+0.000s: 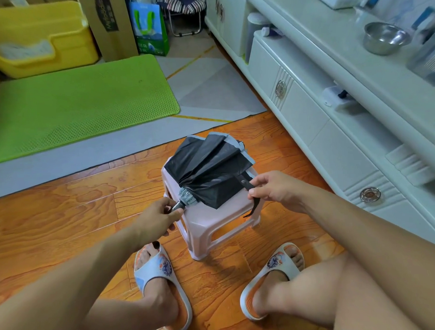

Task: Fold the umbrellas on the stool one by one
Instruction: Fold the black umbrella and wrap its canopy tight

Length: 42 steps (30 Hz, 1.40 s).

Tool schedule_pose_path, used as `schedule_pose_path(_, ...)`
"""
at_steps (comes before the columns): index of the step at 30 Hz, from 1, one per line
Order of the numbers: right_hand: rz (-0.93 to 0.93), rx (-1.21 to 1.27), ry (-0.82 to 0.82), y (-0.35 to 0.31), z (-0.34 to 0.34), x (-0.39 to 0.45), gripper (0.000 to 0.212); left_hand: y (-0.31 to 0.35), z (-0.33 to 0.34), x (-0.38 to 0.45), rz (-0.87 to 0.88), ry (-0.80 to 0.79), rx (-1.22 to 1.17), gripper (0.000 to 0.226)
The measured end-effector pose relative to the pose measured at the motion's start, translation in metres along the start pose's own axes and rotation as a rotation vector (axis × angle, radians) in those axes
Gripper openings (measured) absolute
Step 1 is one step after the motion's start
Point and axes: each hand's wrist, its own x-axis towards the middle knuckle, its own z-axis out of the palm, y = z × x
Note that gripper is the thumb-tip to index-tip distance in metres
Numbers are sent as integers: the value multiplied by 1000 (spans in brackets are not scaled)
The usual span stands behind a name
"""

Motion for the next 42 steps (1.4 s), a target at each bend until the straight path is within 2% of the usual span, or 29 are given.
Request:
schedule_pose_path(3,10,8,2,0,-1,0,30,5,3,-3,0,-6,54,13)
schedule_pose_path(10,4,-1,-33,-4,-5,-6,12,4,2,4,-35,-47,109,20)
schedule_pose_path(19,-57,257,-70,-21,-31,-29,10,24,-11,2,-63,-12,118,28)
schedule_pose_path(22,-50,295,-78,-32,-38,-49,8,42,-21,0,-88,-4,7,24)
schedule_pose_path(26,-25,376,23,-43,-48,-70,13,66,-34,-11,-35,-4,-183,21)
schedule_pose_path(33,-28,468,95,-55,-50,-101,19,94,-64,-40,7,-128,-501,14)
schedule_pose_path(36,-19,470,80,-61,-50,-112,16,113,-70,-55,-3,-141,-564,24)
schedule_pose_path(40,-19,465,93,-72,-51,-117,17,127,-73,-66,78,-206,-651,54)
schedule_pose_path(42,-28,480,91,-77,-52,-118,20,130,-68,-70,128,-169,-585,45)
